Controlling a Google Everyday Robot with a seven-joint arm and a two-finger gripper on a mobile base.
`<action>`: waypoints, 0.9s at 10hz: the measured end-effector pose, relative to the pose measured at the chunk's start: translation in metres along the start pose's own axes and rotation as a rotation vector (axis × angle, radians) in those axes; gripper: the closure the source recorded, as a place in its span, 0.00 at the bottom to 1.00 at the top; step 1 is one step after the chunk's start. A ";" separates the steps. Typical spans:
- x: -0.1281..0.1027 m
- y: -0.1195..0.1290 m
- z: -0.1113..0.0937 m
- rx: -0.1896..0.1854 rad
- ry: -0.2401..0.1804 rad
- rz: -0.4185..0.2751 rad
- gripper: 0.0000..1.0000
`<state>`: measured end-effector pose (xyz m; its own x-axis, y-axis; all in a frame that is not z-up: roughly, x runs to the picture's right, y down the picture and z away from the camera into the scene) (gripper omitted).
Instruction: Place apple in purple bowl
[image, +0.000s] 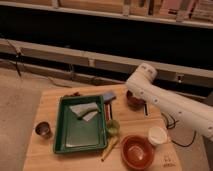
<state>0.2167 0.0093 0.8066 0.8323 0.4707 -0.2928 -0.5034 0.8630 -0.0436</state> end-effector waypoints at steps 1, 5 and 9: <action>-0.001 -0.002 0.007 -0.017 0.009 -0.013 1.00; -0.001 -0.003 0.026 -0.073 0.027 -0.037 0.82; -0.006 0.008 0.040 -0.106 -0.003 -0.088 0.39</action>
<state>0.2175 0.0206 0.8461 0.8748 0.3949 -0.2806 -0.4501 0.8767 -0.1694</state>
